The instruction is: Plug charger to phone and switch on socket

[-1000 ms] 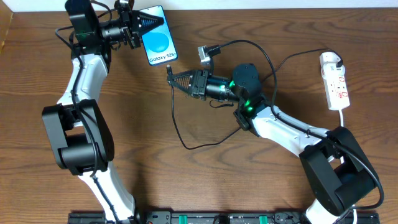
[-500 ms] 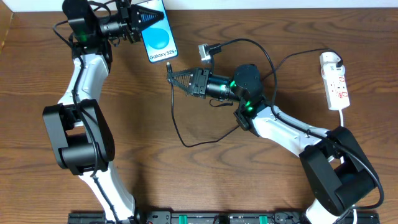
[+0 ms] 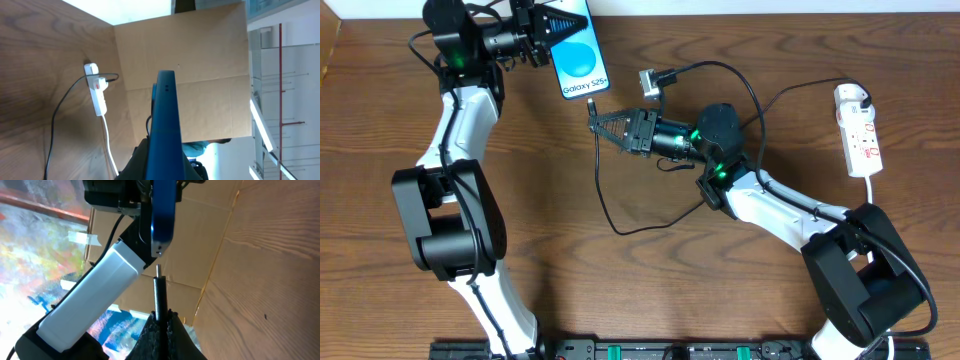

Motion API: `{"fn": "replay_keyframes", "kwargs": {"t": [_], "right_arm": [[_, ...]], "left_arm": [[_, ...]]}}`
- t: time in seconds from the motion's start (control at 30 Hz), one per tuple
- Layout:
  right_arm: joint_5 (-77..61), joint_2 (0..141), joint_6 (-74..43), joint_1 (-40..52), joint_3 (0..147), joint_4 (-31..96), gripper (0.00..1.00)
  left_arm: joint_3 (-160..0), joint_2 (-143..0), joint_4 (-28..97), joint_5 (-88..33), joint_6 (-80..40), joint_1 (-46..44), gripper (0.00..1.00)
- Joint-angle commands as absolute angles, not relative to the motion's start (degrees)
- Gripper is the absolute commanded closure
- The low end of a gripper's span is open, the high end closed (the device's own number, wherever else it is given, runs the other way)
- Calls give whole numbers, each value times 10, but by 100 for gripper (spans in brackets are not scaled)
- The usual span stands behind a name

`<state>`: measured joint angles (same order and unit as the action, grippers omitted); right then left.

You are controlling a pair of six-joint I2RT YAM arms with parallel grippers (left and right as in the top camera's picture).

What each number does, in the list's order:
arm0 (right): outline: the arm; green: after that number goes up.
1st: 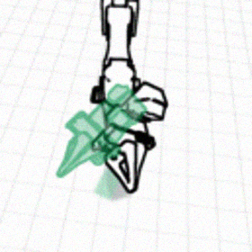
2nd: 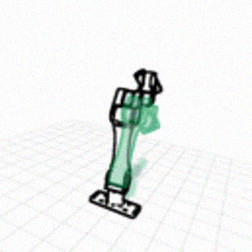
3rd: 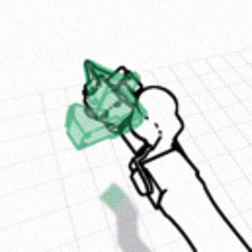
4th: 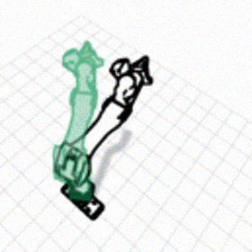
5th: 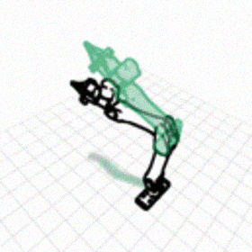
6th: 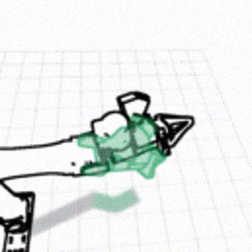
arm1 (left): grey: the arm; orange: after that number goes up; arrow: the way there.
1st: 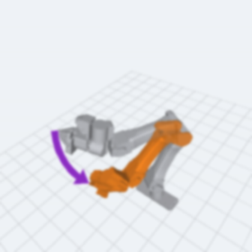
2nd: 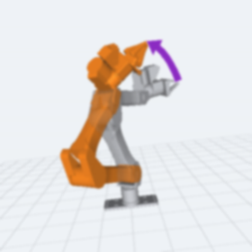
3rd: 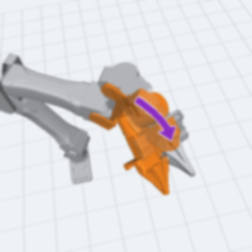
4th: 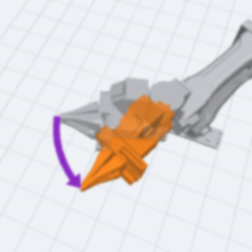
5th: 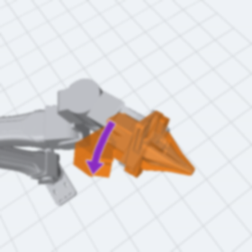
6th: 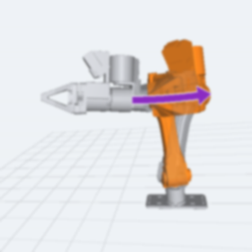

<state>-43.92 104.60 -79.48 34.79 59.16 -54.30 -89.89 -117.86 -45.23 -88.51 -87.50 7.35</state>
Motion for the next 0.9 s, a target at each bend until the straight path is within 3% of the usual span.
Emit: {"fn": "replay_keyframes", "kwargs": {"t": [0.0,0.87], "right_arm": [[-434,1046,-801,345,594,-547,99],[-434,1046,-801,338,594,-551,99]], "left_arm": [[-902,-1163,-458,-893,-884,68,93],[-902,-1163,-475,-900,-884,67,92]]}}
